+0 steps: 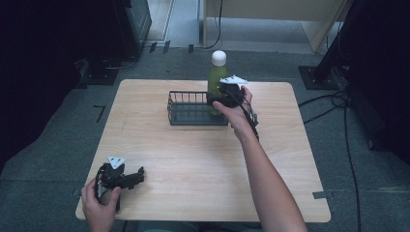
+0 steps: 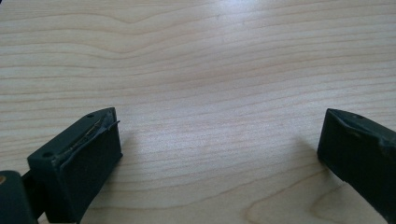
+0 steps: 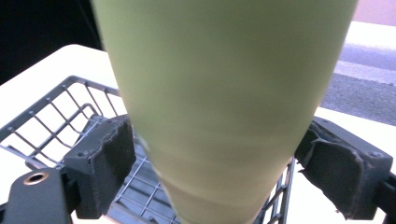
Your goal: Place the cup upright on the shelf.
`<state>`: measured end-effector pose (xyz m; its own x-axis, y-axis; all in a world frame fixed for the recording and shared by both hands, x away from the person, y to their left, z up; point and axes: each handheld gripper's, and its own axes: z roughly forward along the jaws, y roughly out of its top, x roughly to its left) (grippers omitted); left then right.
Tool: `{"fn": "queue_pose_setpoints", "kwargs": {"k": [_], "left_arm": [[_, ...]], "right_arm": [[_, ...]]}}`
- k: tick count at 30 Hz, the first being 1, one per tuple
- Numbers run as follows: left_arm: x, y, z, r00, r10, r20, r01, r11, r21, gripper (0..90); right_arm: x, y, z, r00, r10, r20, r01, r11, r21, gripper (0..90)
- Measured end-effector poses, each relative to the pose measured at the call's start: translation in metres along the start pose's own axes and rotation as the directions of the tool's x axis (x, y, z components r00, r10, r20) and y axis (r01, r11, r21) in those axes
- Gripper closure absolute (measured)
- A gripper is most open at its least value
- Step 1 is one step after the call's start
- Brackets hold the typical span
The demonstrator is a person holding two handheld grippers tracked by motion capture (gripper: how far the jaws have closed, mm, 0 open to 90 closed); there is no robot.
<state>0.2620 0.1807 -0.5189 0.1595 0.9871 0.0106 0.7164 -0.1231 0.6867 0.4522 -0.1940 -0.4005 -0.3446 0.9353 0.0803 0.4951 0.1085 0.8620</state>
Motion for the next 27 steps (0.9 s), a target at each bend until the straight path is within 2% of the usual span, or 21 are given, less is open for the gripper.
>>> {"fn": "queue_pose_setpoints", "kwargs": {"k": [2, 7, 14, 27], "left_arm": [[0.0, 0.0, 0.0, 1.0, 0.0, 0.0, 0.0, 1.0, -0.001, 0.0], [0.0, 0.0, 0.0, 1.0, 0.0, -0.001, 0.0, 1.0, 0.0, 0.0], [0.0, 0.0, 0.0, 1.0, 0.0, -0.001, 0.0, 1.0, -0.001, 0.0], [0.0, 0.0, 0.0, 1.0, 0.0, -0.001, 0.0, 1.0, -0.001, 0.0]], "right_arm": [[0.0, 0.0, -0.002, 0.9999, 0.005, -0.015, -0.005, 1.0, 0.002, 6.4], [0.001, -0.002, -0.007, 0.9996, 0.021, -0.019, -0.021, 1.0, 0.018, 0.3], [0.002, -0.008, -0.018, 0.9992, 0.037, -0.015, -0.037, 0.999, 0.014, 0.0], [-0.009, -0.029, -0.042, 0.9992, 0.041, -0.004, -0.04, 0.999, 0.007, 0.0]]}}
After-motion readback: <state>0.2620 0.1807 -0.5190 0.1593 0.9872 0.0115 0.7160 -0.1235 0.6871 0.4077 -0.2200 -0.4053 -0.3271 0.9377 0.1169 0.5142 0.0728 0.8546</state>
